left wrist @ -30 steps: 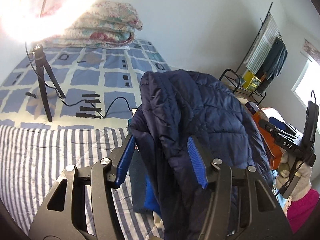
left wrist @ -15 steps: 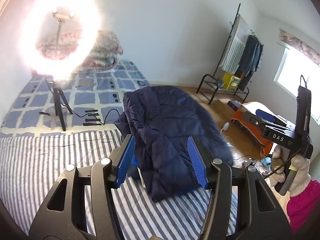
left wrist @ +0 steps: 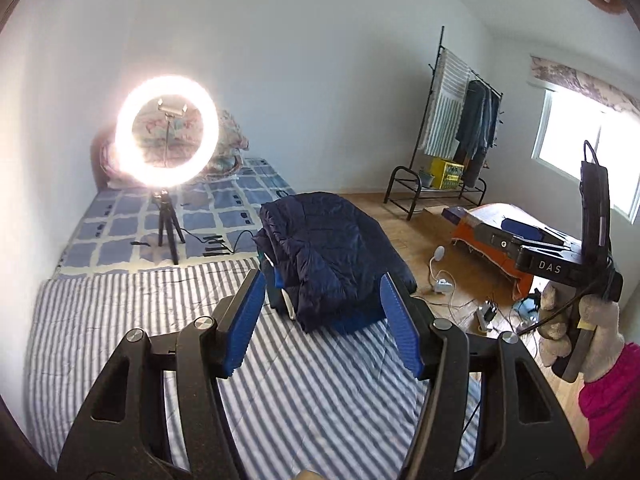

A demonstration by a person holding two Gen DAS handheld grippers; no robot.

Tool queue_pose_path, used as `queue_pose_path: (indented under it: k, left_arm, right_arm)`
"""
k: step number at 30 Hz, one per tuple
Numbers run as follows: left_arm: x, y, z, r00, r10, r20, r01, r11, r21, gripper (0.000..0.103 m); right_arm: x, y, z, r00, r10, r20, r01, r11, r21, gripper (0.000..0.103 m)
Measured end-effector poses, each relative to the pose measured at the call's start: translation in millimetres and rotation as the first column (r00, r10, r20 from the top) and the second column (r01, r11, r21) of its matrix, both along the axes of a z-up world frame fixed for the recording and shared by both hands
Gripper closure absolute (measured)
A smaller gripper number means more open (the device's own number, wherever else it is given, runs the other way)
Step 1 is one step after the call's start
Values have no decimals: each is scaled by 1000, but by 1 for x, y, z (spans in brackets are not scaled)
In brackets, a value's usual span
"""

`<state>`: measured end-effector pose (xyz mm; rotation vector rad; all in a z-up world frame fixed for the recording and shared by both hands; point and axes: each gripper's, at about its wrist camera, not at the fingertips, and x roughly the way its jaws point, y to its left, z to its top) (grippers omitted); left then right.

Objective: Fold large clothes

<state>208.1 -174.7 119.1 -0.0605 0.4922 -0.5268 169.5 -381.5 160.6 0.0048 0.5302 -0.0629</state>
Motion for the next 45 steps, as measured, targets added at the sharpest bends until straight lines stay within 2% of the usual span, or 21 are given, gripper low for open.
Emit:
queue_pose_path:
  k: [6,10,14,17,20,26,32,42,45]
  left_arm:
    - [-57,20,-7,1000,-8,0,8,1000,-6,35]
    - [-88,27,-16,1000,-12,2,12,1000,15,28]
    - [-114,28,-27,1000,-19,7,18,999,30,28]
    - [-127,28,-34,1000,-20,12,20,999,30,22]
    - [-135,28,-39,1000,-17,22,16,999,31,21]
    - [-137,27,-50,998,19,54,-22,998,51,0]
    - [-134,30,-66,991,101,86,-110,989,98,0]
    - [-127,24,-95,998,66,9,-67,985,159,0]
    - [-129,22,-99,998,57,8,-57,984,171,0]
  right_arm:
    - [-62,24,-6,1000,-16,12,17,1000,-26,11]
    - [-97,35,-17,999,-30,27,30,1000,-6,0]
    - [-120,48,-34,999,-36,22,36,999,-15,0]
    - [-131,55,-45,999,-48,16,48,999,-21,0]
    - [-137,59,-55,999,-51,4,51,998,-24,0]
    - [-144,60,-74,995,-96,10,96,995,-16,0]
    - [-140,60,-90,994,-110,17,110,994,-9,0]
    - [-138,59,-109,991,-135,0,135,991,-8,0]
    - [-140,59,-109,991,-134,5,134,991,-2,0]
